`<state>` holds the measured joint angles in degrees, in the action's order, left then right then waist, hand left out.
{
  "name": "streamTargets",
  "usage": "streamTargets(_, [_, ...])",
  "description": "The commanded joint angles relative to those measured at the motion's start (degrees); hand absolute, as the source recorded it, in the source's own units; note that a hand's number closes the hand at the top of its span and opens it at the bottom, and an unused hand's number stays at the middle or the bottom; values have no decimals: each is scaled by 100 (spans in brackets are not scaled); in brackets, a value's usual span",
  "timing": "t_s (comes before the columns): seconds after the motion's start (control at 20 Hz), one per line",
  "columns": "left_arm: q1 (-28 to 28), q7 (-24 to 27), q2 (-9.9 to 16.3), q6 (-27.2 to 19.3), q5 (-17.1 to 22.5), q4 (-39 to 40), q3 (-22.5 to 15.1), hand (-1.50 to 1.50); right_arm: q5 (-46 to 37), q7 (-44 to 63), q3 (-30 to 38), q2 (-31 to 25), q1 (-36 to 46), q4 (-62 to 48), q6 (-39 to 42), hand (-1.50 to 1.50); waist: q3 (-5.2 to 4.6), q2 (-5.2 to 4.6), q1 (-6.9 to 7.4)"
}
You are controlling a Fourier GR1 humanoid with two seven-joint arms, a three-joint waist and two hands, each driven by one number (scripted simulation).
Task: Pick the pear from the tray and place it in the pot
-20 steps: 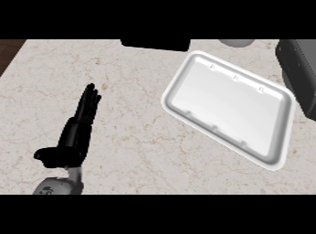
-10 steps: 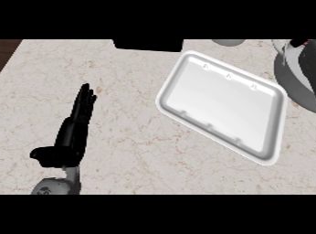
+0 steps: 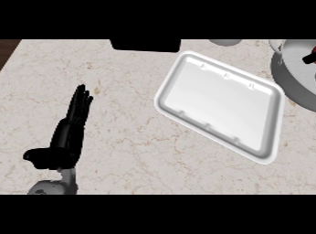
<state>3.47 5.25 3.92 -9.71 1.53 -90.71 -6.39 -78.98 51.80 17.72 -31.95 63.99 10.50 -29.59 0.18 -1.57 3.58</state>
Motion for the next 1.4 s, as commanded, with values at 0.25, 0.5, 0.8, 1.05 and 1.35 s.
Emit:
streamTargets(0.25, [-7, 258, -23, 25, -61, 207, 17, 0, 902, -575, 868, -331, -544, -290, -83, 150, 10, -21, -17])
streamTargets(0.5, [-161, 376, -73, 61, -16, 106, -15, 0, 1228, -376, 1192, -349, -824, -545, 259, -150, 16, -37, 70])
streamTargets(0.8, [-347, 157, 79, 110, 35, -198, 52, 0, 1938, -2025, 1761, -33, -1222, 337, -1178, -150, 27, 47, -45])
streamTargets(1.05, [-253, 139, -25, 23, 25, -9, 73, 0, 2606, -2926, 2257, 316, -1134, 1164, -2512, -150, 29, 49, -127])
streamTargets(1.35, [-220, 228, -321, -195, -153, 147, -119, 0, 3797, -4102, 2988, 220, -1386, 1508, -2508, -150, 12, 55, -170])
